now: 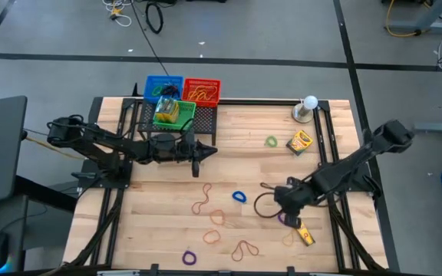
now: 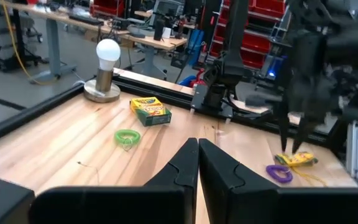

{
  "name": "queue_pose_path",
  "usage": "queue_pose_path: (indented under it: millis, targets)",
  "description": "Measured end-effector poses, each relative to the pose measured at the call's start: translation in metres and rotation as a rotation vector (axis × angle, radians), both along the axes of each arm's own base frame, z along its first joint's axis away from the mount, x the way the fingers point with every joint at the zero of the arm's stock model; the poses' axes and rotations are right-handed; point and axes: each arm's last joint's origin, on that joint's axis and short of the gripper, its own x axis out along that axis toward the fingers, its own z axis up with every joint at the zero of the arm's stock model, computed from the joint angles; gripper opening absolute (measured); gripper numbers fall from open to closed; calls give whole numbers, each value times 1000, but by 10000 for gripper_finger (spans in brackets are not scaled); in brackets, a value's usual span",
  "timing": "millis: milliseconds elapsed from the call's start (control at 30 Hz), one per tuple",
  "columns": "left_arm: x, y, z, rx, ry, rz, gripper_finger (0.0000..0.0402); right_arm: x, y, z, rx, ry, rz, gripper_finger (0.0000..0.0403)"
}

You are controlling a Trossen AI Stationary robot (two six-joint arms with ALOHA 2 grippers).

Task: Pick & Place Office Desk Supplies
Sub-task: Put the blue spring keychain into the blue bin

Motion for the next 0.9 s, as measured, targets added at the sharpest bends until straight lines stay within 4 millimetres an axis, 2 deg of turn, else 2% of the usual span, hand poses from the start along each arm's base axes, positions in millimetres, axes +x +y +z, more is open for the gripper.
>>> queue_pose_path:
  millis: [167,300,467,567,733,900]
  targets:
    - [0,-6,-2,-12,22,-34,17,18,11,-19,-47,60,54,80]
    - [0,-12,-4,-46,30,-51,17,31,19,-27,-61,51,52,93]
    - [0,-11,-8,-155,72,-27,18,34,15,-29,-86,61,7,126]
    - [0,-11,-7,-187,55,-21,14,37,10,-27,-74,54,-10,129]
    - [3,-12,-1,-225,42,2,5,42,0,-23,-169,-22,-19,80]
    - [11,-20,3,-223,224,76,6,46,-13,-27,-233,-103,-20,9]
